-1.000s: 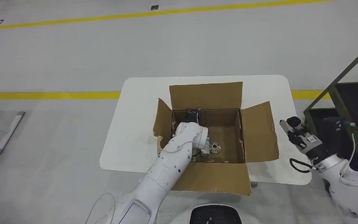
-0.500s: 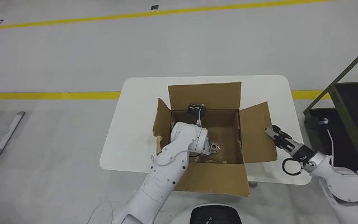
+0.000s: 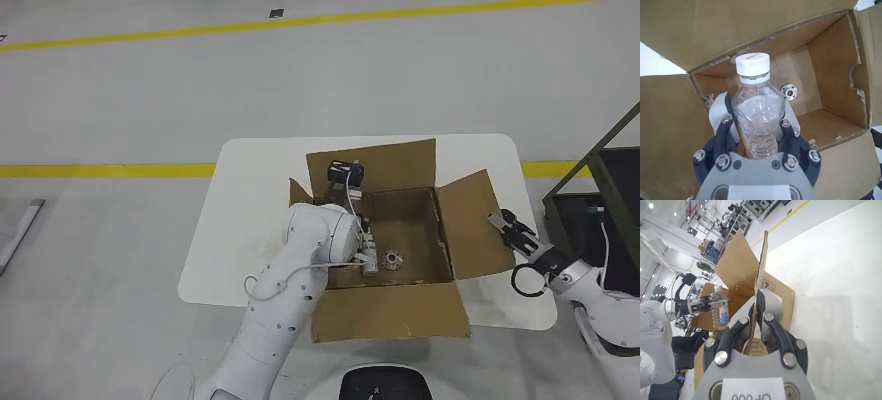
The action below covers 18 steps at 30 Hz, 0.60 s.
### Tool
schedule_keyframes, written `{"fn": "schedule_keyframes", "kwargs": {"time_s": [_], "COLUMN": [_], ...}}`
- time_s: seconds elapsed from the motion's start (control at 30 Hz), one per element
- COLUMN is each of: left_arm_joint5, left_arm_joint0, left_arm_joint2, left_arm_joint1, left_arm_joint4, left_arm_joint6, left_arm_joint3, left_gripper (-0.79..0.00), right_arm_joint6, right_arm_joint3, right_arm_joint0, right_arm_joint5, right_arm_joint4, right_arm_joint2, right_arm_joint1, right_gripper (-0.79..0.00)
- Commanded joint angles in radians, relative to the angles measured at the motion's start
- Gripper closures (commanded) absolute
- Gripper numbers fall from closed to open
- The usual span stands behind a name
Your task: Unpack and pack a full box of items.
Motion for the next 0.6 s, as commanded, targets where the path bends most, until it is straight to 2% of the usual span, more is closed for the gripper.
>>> {"fn": "schedule_keyframes", "kwargs": {"time_s": [0.0,0.37,0.57], "left_arm_joint5": [0.004,0.014,-0.003], "left_arm_joint0": [-0.007,-0.048,-0.077], "left_arm_joint2": [-0.013,-0.061,-0.117], "left_arm_joint1": [0.000,-0.004,0.004], "left_arm_joint4": [-0.003,-0.022,0.039], "left_arm_joint6": [0.004,0.006,0.021], "left_arm_joint3": [-0.012,-0.108,-0.103], "left_gripper": [0.000,0.000,0.000], "right_arm_joint6": [-0.006,-0.117,-0.153], "right_arm_joint3": [-0.003,-0.040,-0.042], "right_arm_joint0": [-0.001,-0.038,-0.048], "right_arm_joint5": [0.005,0.024,0.045], "right_arm_joint4": [-0.015,-0.045,-0.053], "right_arm_joint2": [0.009,0.038,0.029], "right_arm_joint1": [0.002,0.000,-0.004], "right_gripper": [0.000,0.000,0.000]}}
